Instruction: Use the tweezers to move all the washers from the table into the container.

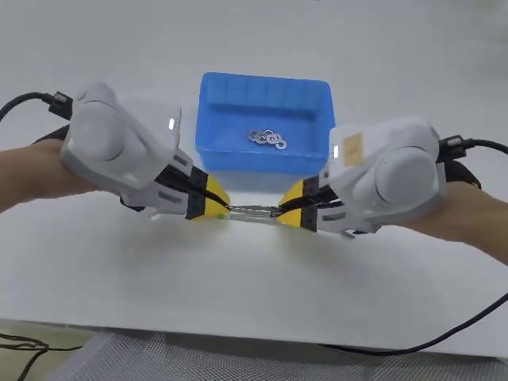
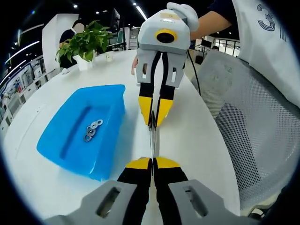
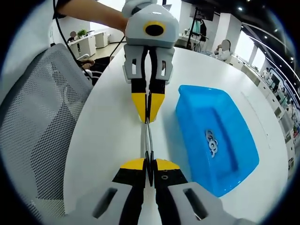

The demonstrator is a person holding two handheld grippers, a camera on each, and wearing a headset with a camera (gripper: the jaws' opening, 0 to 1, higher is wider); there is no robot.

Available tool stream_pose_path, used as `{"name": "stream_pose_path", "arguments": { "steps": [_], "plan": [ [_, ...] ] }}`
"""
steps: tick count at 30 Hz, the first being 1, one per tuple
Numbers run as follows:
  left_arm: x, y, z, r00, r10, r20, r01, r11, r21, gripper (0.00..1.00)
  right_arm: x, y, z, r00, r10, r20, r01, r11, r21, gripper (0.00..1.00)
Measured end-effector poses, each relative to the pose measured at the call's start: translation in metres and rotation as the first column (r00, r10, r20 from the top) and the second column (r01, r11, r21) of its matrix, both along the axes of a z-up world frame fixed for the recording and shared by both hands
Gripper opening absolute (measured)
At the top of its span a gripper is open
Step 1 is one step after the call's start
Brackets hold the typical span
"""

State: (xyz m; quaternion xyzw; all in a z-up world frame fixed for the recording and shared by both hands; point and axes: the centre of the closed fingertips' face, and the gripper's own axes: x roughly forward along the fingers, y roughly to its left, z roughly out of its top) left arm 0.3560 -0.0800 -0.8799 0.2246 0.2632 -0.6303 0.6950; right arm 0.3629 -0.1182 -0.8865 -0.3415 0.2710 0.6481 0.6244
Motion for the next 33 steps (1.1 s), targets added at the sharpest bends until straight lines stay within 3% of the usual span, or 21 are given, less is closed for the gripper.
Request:
{"name": "stream_pose_path", "arguments": {
  "steps": [19,30,33],
  "plan": [
    [-0.001,0.000,-0.002,0.999,-0.020,0.043,0.018,0.998,0.053,0.07,0.001,-0.003,-0.004,1.000,-0.005,0.002,0.005,1.000,-0.016,0.10],
    [0.002,0.009,-0.002,0.999,0.033,0.012,-0.034,0.996,0.079,0.11,0.001,-0.007,-0.005,0.999,-0.040,-0.012,0.040,0.999,-0.023,0.11],
    [0.001,0.014,0.001,0.998,0.062,0.007,-0.063,0.995,0.074,0.11,0.002,-0.007,0.003,0.997,-0.081,-0.020,0.081,0.997,0.018,0.11]
  ]
}}
